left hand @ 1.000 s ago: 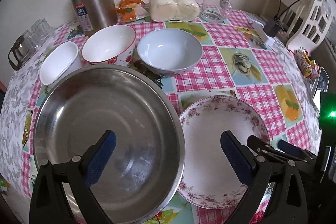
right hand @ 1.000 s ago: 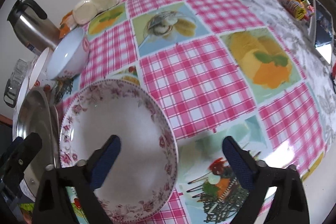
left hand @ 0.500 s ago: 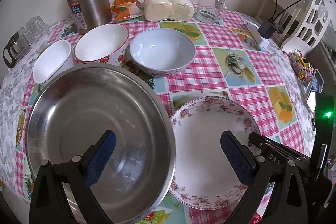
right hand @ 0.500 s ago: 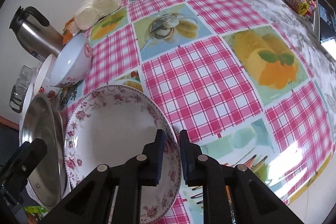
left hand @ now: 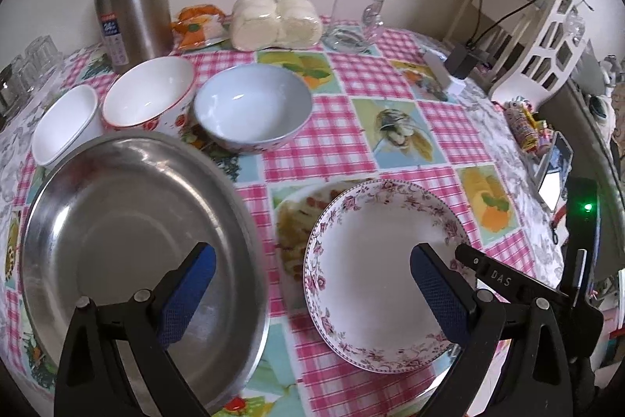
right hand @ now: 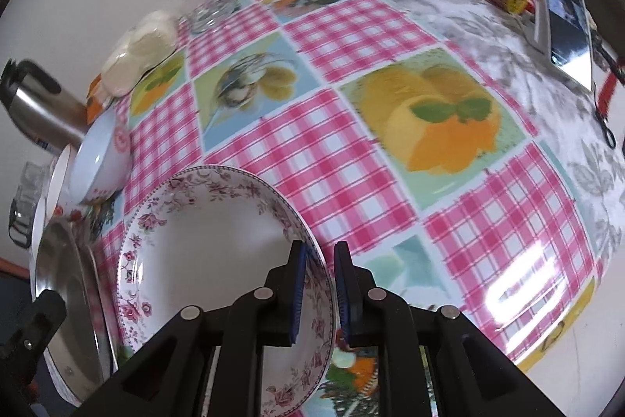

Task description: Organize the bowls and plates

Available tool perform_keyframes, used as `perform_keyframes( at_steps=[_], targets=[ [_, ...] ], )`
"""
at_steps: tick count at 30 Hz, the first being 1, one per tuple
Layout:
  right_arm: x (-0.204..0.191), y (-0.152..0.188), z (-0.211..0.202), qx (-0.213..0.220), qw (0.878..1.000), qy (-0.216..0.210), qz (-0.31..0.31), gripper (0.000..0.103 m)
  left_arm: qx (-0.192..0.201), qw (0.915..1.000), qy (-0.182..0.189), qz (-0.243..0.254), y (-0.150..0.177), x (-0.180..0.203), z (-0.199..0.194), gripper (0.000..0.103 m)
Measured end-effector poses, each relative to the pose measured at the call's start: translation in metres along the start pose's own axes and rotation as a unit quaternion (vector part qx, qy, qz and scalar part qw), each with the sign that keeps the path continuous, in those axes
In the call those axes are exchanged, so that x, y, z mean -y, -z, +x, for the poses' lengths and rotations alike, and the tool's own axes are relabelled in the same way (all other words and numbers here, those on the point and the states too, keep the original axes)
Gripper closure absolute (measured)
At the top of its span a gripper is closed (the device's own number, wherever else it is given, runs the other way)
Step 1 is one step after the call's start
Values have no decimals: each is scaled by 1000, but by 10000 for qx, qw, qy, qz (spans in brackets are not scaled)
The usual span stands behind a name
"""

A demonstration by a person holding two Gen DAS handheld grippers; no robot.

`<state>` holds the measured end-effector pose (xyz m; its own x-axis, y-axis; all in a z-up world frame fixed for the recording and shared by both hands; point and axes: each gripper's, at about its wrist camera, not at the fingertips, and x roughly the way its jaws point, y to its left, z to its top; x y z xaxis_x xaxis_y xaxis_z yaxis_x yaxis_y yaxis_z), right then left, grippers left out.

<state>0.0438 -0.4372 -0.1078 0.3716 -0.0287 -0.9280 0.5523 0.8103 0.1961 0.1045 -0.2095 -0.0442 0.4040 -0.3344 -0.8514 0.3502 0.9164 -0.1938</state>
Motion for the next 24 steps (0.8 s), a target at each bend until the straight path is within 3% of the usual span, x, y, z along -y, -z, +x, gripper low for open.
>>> perform_keyframes(
  at_steps=[9,12,19,23,24],
  targets=[
    [28,-5,-1,67,9993,93,347,87,-22,9988,369,329,-1,30,7,0],
    [34,-6,-3,80,9991,92,411,87,-247,9984,298,405,1,40,17,0],
    [45,-8,-4,91,9986,59,510,87,-372,9970,352,587,8,58,28,2],
    [50,-9,-5,110,9984,73,556,87,-590,9965,259,527,10,58,39,36],
    [51,-10,-5,107,9983,60,563,87,-654,9964,246,485,11,57,44,36]
  ],
)
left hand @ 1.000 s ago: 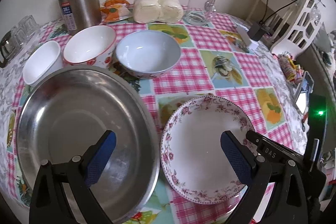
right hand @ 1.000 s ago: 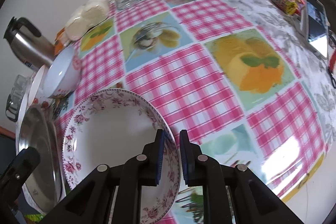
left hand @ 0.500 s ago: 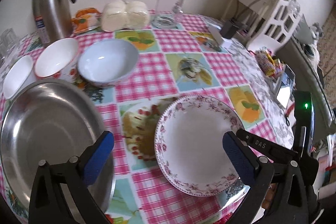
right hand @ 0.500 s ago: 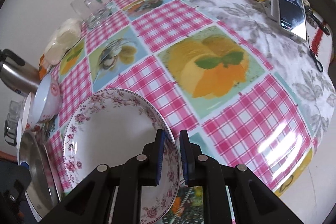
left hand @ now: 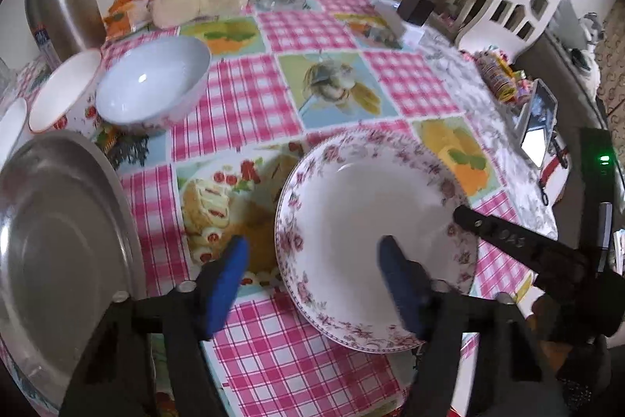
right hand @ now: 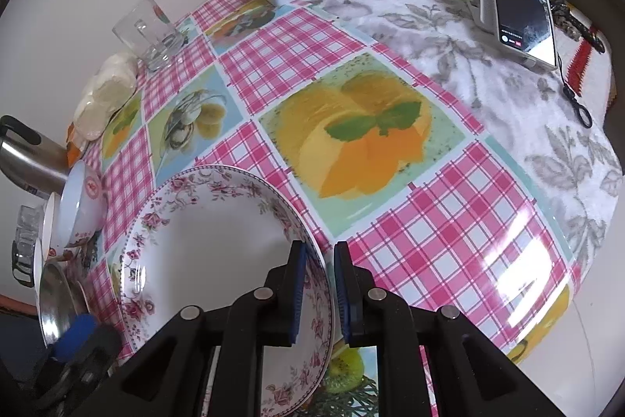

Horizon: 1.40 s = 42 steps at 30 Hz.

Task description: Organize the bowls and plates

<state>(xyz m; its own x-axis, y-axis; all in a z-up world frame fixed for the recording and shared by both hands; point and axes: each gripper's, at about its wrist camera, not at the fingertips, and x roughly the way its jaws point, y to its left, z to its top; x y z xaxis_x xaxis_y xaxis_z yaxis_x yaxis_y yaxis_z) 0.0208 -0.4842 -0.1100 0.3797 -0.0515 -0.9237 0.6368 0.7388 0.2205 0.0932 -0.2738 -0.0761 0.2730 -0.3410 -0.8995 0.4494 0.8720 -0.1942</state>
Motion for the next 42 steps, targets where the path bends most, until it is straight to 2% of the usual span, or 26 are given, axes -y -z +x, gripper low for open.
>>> perform_keyframes(
  at_steps=[2,6,12,16,21,27,30,35,37,42],
  targets=[
    [1,0,0,-10,10000,-23,-7,87,-74,10000,12,-53,0,-1,6,37],
    [0,1,1,-44,10000,-47,-29,87,-238,9995,83,-203,2,-6,16,55],
    [-1,1,4,-79,9999,-90,-19,87,-424,9981,236,-378,5,-13,31,67],
    [-3,0,6,-60,9999,-92,-37,85,-560,9974,166,-411,8,-14,41,68],
    [0,1,8,-68,9997,-217,72,84,-435,9984,99,-340,9,-14,42,72],
    [2,2,11,-23,9991,-400,157,81,-324,9980,250,-479,9,-24,40,76],
    [-1,2,11,15,9994,-346,60,80,-315,9977,284,-526,9,-28,39,77],
    [-2,2,11,49,9993,-369,12,82,-286,9973,302,-606,8,-29,38,86],
    [-4,3,10,59,9988,-471,-76,83,-237,9978,155,-608,7,-29,37,86],
    [-9,1,7,95,9977,-636,-215,85,-181,9975,167,-667,4,-36,33,86]
  ],
)
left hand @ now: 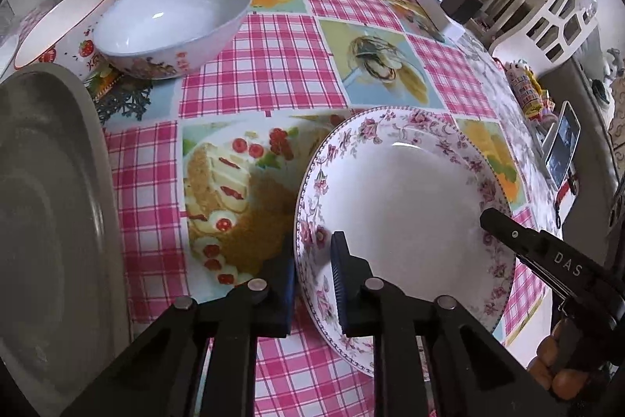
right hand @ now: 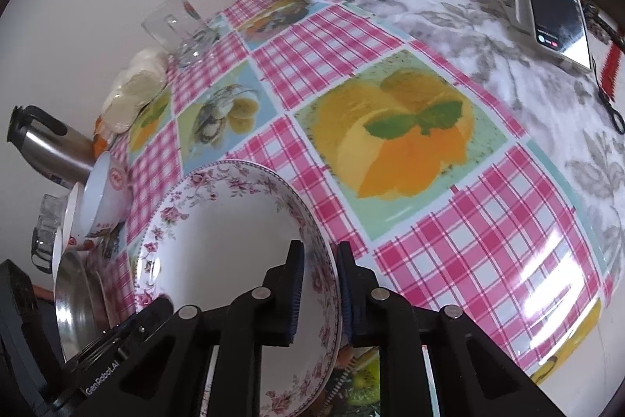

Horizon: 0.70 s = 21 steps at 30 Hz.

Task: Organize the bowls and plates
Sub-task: 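Lift the floral plate with both grippers toward the steel basin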

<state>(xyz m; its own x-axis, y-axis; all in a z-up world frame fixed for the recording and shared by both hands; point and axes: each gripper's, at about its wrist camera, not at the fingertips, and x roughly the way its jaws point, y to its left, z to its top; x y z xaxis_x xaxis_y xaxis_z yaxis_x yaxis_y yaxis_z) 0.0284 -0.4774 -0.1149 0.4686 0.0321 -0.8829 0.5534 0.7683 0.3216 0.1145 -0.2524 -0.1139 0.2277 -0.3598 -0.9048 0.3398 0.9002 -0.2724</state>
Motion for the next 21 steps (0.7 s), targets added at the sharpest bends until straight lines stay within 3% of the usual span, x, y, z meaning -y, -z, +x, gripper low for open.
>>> perform_keyframes(
  at_steps=[13,21],
  targets=[
    [-13,-4,-17,256,9990,-244,-280,85,467,9987,181,-49,-9,-4,-34,86],
    [-30,-5,-45,658,9957,-438,-480,85,835,9959,327,-151,-13,-12,-65,86]
  ],
)
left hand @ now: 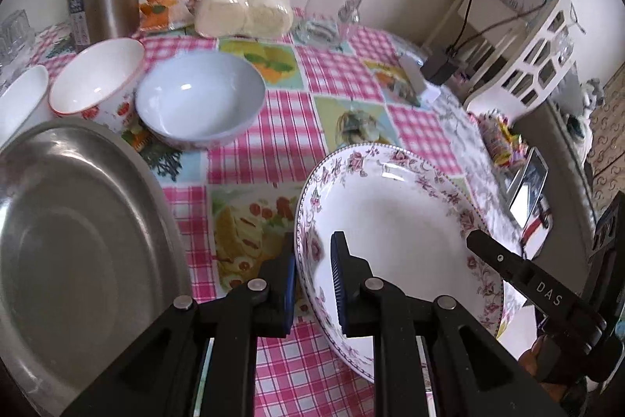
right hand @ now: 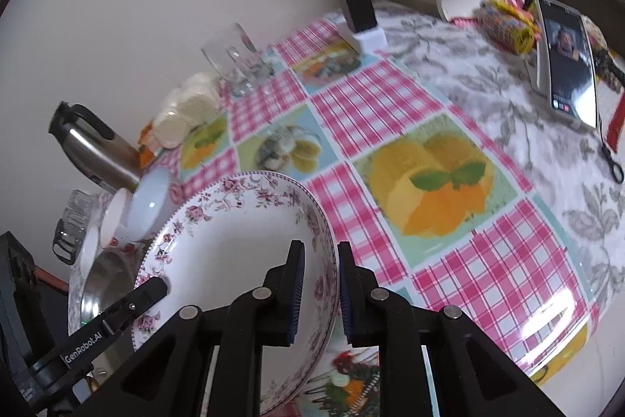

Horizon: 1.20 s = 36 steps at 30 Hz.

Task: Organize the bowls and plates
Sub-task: 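Lift the floral plate with both grippers toward the steel basin, then lower the floral plate into the steel basin with both grippers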

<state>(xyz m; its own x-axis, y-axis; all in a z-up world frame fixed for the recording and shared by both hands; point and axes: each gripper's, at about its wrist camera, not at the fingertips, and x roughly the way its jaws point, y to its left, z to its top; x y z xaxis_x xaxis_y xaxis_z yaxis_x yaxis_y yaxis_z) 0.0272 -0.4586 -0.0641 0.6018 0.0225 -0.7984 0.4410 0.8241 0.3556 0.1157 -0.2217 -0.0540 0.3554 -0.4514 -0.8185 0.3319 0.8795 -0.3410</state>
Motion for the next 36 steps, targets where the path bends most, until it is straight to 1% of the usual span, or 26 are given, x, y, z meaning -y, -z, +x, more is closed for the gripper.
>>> perform_keyframes(
  at_steps=[6,12,17,24,36],
  targets=[
    [-25,-1,-15,251,9993,-147,-227,85,256,9996,55,-134,-6,-13,-25,86],
    [-45,2,-22,332,9985,-209,-375,85,348,9990,98,-247,-10,-26,-39,86],
    [-61,4,-27,407,9977,-199,-496,85,356,9984,203,-395,-13,-40,-47,86],
    [-90,9,-23,388,9968,-259,-642,85,508,9971,169,-547,-18,-64,-63,86],
    [-148,27,-7,269,9943,-446,-925,85,653,9920,112,-1079,-21,-127,-89,86]
  ],
)
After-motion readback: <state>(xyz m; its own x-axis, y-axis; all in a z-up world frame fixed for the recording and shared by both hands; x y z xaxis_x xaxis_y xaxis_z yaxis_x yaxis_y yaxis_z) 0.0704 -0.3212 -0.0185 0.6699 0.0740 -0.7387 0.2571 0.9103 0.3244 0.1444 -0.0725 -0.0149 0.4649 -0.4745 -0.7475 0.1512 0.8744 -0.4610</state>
